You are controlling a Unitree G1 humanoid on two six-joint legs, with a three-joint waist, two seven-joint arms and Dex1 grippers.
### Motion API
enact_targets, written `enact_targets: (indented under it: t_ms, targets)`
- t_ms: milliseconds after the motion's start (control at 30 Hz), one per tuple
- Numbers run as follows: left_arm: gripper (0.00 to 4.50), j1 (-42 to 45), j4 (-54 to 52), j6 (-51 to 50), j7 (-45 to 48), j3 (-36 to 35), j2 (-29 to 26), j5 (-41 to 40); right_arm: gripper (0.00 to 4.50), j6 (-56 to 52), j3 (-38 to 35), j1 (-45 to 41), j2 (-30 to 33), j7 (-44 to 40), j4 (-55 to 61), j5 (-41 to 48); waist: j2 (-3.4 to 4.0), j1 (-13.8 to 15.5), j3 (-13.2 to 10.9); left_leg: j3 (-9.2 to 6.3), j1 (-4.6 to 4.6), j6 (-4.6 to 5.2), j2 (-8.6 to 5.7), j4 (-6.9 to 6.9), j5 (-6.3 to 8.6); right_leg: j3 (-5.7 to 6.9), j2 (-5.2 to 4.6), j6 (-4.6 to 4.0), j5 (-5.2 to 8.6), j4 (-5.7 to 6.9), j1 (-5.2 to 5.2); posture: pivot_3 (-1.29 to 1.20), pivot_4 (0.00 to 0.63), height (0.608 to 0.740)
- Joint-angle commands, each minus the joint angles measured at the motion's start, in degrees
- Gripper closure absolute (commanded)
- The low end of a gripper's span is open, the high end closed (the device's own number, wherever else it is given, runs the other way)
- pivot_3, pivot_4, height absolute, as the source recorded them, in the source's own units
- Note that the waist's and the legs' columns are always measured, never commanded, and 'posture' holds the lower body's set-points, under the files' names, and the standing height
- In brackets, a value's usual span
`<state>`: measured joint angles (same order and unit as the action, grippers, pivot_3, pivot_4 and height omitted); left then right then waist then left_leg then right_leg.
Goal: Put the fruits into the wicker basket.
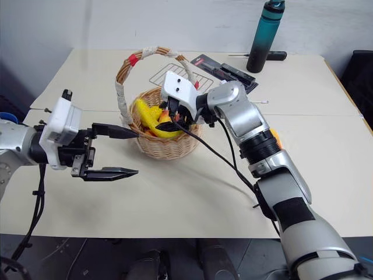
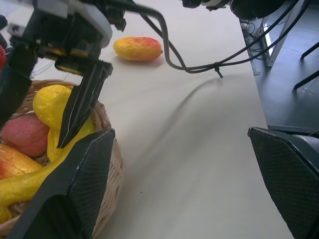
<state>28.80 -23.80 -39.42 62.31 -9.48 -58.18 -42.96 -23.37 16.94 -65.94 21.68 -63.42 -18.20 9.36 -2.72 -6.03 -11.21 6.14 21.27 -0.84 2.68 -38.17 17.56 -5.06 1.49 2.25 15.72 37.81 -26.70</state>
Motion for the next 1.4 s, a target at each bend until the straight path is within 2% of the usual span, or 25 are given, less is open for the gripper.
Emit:
enact_targets:
  t_ms: [33, 167, 300, 367, 500, 700, 800, 967, 1167, 1333, 1400]
  targets:
    - [0.00, 2.46, 0.81, 2.13, 0.52, 0.28, 0.43, 1.16, 1.16, -8.35, -7.87, 6.86, 5.40, -0.44, 15.06, 7.18, 0.00, 0.61, 0.01, -0.02, 0.00, -0.01, 0.00, 0.01, 0.01, 0.01, 0.00, 0.00, 0.00, -0.02, 0.01, 0.00, 0.150, 0.740]
    - [0.00, 2.95, 0.25, 2.07, -0.10, 0.90, 1.90, 0.64, 1.16, -21.46, -19.02, 19.05, 12.35, 5.82, 31.06, 13.44, -0.01, 1.34, 0.00, -0.05, 0.00, -0.03, -0.01, 0.01, 0.02, 0.03, -0.01, 0.01, 0.01, -0.06, 0.06, 0.00, 0.150, 0.740]
    - [0.00, 4.51, 0.95, 2.56, 0.25, 2.46, 3.28, 1.04, 0.02, -26.10, -32.34, 32.98, 15.68, 15.22, 38.31, 13.77, -0.03, 1.41, 0.01, -0.08, -0.05, -0.01, -0.03, 0.00, 0.04, 0.02, -0.01, 0.01, 0.01, -0.05, 0.13, 0.00, 0.150, 0.740]
    - [0.00, 6.14, 2.22, 3.26, 0.78, 3.62, 4.09, 1.87, 0.02, -27.39, -37.79, 39.50, 17.32, 18.02, 41.40, 13.47, -0.03, 1.38, 0.01, -0.08, -0.08, 0.02, -0.07, 0.01, 0.04, -0.03, 0.00, 0.02, 0.01, -0.05, 0.16, 0.00, 0.150, 0.740]
    - [0.00, 9.52, 4.10, 3.07, 1.80, 4.78, 6.23, 1.12, 0.02, -29.61, -43.36, 47.27, 18.12, 24.70, 43.25, 11.90, -0.01, 0.85, 0.01, -0.01, -0.16, -0.01, -0.08, 0.03, -0.02, -0.16, 0.09, 0.03, 0.01, -0.01, 0.17, 0.00, 0.150, 0.740]
    - [0.00, 10.43, 5.17, 5.03, 2.79, 6.85, 8.48, 3.71, 0.02, -28.55, -43.59, 53.70, 16.55, 31.05, 41.24, 10.34, -0.01, 0.55, 0.01, -0.09, -0.19, -0.09, -0.08, 0.12, -0.08, -0.20, 0.17, 0.05, 0.02, 0.00, 0.20, 0.00, 0.150, 0.740]
    - [0.00, 10.43, 4.76, 5.11, 2.36, 7.23, 9.78, 3.54, 0.02, -32.23, -43.94, 51.01, 12.83, 34.27, 39.07, 13.21, -0.01, 0.25, 0.01, -0.07, -0.20, -0.10, -0.06, 0.11, -0.08, -0.23, 0.18, 0.06, 0.02, 0.00, 0.21, 0.00, 0.150, 0.740]
    - [0.00, 11.14, 4.01, 3.90, 1.50, 6.91, 11.15, 2.64, 0.02, -31.70, -41.89, 46.53, 10.07, 38.04, 33.97, 13.21, 0.00, 0.30, 0.01, -0.10, -0.18, -0.10, -0.07, 0.12, -0.08, -0.21, 0.18, 0.06, 0.02, 0.01, 0.19, 0.00, 0.150, 0.740]
    - [0.00, 10.02, 2.58, 3.38, 0.97, 6.30, 11.24, 2.30, 0.02, -27.87, -36.31, 43.93, 9.31, 42.22, 25.89, 8.69, 0.00, 0.40, 0.01, -0.13, -0.15, -0.08, -0.08, 0.14, -0.08, -0.20, 0.17, 0.07, 0.02, -0.01, 0.18, 0.00, 0.150, 0.740]
    - [0.00, 9.97, 2.10, 2.37, -0.01, 5.15, 11.10, 1.29, 0.02, -24.85, -32.95, 41.97, 8.55, 41.20, 22.46, 9.02, 0.00, 0.17, 0.01, -0.10, -0.16, -0.08, -0.08, 0.13, -0.08, -0.22, 0.17, 0.08, 0.01, -0.01, 0.18, 0.00, 0.150, 0.740]
    - [0.00, 10.13, 2.28, 2.35, -0.18, 5.10, 10.99, 1.46, 0.65, -24.01, -32.20, 42.01, 8.95, 40.15, 22.56, 9.27, 0.00, 0.18, 0.01, -0.12, -0.17, -0.09, -0.07, 0.14, -0.08, -0.21, 0.17, 0.08, 0.01, 0.01, 0.18, 0.00, 0.150, 0.740]
